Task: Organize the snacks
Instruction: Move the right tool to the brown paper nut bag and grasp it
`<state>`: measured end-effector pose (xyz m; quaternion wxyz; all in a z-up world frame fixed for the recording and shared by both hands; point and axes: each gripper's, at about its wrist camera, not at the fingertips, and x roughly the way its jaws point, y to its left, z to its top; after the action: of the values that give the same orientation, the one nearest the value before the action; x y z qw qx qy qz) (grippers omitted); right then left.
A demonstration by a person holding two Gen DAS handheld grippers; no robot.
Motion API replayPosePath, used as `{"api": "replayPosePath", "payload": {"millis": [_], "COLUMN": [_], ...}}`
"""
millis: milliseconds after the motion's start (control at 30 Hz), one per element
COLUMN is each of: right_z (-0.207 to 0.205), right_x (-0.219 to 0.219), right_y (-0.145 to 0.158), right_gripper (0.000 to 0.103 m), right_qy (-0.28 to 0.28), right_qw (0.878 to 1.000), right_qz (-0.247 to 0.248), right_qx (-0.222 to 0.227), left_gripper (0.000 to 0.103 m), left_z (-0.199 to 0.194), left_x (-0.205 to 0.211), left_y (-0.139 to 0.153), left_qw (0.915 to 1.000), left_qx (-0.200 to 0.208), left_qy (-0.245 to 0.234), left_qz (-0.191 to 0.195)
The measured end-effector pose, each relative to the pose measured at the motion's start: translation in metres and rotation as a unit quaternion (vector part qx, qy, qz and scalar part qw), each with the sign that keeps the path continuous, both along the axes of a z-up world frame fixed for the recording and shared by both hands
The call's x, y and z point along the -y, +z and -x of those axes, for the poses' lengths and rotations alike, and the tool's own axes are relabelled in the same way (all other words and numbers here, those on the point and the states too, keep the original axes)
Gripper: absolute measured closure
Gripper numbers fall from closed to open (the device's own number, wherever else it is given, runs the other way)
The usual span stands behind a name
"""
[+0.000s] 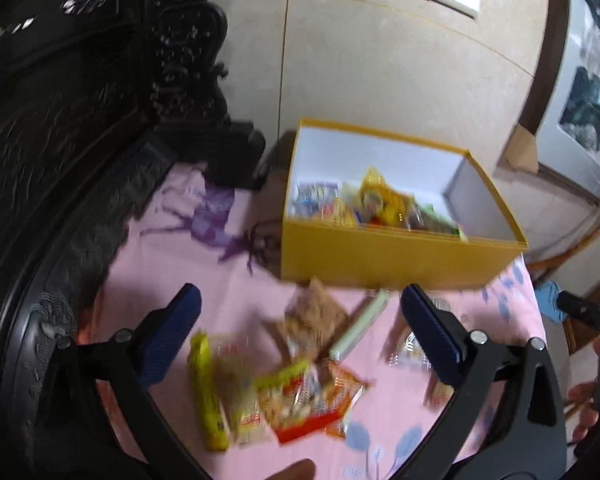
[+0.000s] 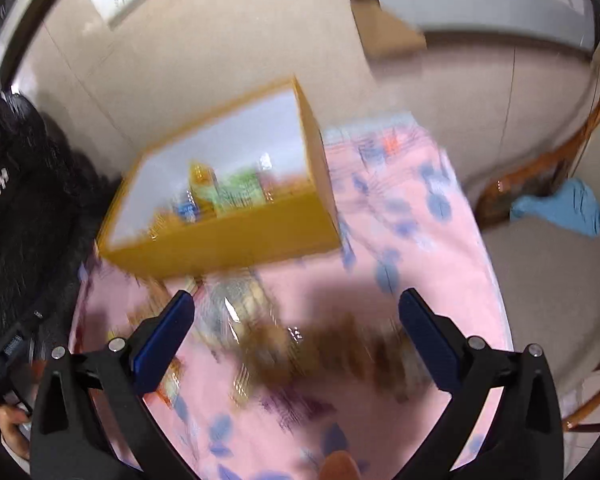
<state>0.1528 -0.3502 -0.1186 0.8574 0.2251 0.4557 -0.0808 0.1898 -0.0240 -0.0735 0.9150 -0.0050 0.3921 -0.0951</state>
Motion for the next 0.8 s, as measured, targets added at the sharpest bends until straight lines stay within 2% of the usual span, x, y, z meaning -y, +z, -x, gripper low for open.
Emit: {"api": "replayPosePath", "payload": {"millis": [133,233,333,467,533,600,700,800], "right_z": [0.012,0.021,0.018,0.016,0.011,0.006,-0.003,-0.012], "right_x": [-0.011,-0.017,-0.022,-0.03,-0.035,-0.04,-0.049,-0.055], "right_y": [-0.028,-0.037,-0.046,-0.046,-0.045,-0.044,-0.047,-0.055], "right_gripper": [0.001,0.001,0.001,0.001,0.001,0.001,0.001,0.001], "right_qy": [0.057,0.058,0.073,0.092,0.111,0.133,0.187,0.248], "right_qw": [0.996,0.993,0.99,0.99,0.989,0.987,0.977,0.959], "right_qz": [0.039,0.074,0.078,0.082,0.081,0.082,0.09,0.13], "right_qx": [-0.056,-0.072,-0.09,-0.07,-0.058,-0.051,-0.036,-0.032], "left_gripper": [0.002,0.002,0.002,0.002,0.002,0.002,0.002,0.002], "left_z": [0.031,0.049,0.062,0.078,0.083,0.084,0.082,0.085], "left_x": [-0.012,-0.017,-0.021,-0.025,-0.028,-0.03,-0.037,-0.044], "left_y": [-0.018,-0.033,-0.043,-0.047,-0.048,-0.051,-0.059,-0.06], "left_qw": [0.9999,0.9996,0.9992,0.9996,0.9997,0.9994,0.9977,0.9975], "left_qx": [-0.01,-0.026,-0.036,-0.025,-0.018,-0.03,-0.05,-0.049], "left_qy": [0.005,0.011,0.014,0.012,0.018,0.015,0.014,0.019], "left_qz": [0.004,-0.001,0.001,0.006,-0.004,-0.012,-0.043,-0.046]}}
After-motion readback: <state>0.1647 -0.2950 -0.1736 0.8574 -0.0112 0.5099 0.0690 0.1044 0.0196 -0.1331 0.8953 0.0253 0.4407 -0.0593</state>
